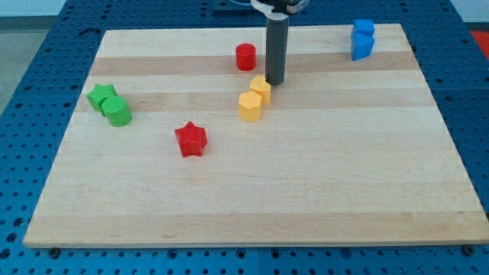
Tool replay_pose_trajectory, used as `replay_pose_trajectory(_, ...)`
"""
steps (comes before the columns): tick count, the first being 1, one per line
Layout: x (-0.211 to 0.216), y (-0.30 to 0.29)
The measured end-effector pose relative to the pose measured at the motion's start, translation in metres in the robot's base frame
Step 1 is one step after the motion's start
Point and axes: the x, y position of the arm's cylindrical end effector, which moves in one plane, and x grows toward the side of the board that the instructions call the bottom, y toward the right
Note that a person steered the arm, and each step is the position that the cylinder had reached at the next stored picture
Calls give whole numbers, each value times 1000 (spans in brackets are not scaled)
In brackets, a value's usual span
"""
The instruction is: Push the red circle towards the top left
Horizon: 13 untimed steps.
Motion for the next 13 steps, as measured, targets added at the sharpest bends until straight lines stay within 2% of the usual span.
replay_pose_trajectory(4,-29,0)
replay_pose_trajectory(8,-33,-4)
replay_pose_trajectory(13,-39,-49)
